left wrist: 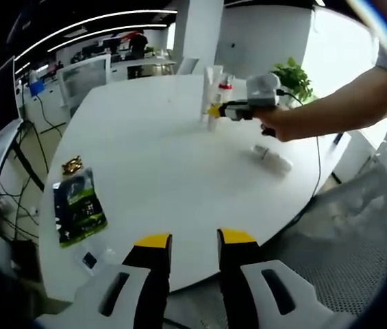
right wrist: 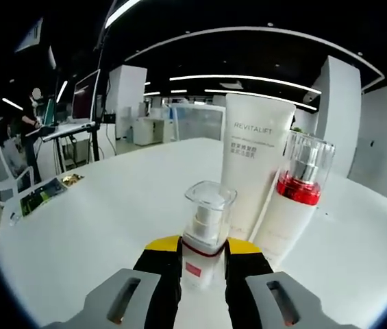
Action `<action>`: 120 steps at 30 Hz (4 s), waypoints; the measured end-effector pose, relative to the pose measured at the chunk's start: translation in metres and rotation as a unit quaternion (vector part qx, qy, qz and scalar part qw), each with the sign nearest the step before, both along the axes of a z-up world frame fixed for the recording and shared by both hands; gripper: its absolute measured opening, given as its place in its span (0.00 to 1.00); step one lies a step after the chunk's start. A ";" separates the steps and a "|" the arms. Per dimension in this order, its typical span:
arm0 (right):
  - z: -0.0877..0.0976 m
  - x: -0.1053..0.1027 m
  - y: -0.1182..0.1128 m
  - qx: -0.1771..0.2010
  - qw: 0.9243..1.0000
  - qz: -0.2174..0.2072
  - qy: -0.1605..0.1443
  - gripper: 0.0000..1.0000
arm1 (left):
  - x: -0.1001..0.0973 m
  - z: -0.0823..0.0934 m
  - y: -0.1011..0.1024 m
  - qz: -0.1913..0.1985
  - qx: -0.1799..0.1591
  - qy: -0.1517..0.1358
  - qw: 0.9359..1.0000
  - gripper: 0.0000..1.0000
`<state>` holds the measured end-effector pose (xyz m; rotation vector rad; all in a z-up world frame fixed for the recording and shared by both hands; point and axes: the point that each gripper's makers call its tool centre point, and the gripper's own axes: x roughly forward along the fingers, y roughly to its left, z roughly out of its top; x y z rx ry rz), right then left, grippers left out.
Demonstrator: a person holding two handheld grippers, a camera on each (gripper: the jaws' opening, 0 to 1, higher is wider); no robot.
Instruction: Arrange the skincare products in the storage area until every visible bottle or jar stands upright without overlapping.
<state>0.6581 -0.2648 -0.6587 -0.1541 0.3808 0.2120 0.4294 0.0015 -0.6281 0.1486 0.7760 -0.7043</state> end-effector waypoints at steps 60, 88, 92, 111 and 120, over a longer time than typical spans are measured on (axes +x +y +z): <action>-0.005 -0.005 -0.011 0.025 0.998 -0.013 0.062 0.21 | -0.003 -0.001 -0.003 -0.002 -0.010 0.014 1.000 0.19; -0.003 -0.011 -0.026 0.012 0.997 -0.027 0.067 0.13 | -0.003 -0.001 -0.003 -0.004 -0.009 0.015 1.000 0.18; 0.000 -0.018 -0.029 0.018 0.997 -0.029 0.066 0.13 | -0.003 -0.002 -0.003 -0.005 -0.009 0.015 1.000 0.18; -0.021 -0.186 -0.052 0.061 0.979 -0.016 0.194 0.25 | 0.006 0.020 -0.013 0.000 -0.055 -0.030 0.998 0.28; -0.036 -0.214 -0.040 0.056 0.973 -0.008 0.226 0.29 | 0.005 0.049 -0.032 0.012 -0.172 -0.026 0.985 0.28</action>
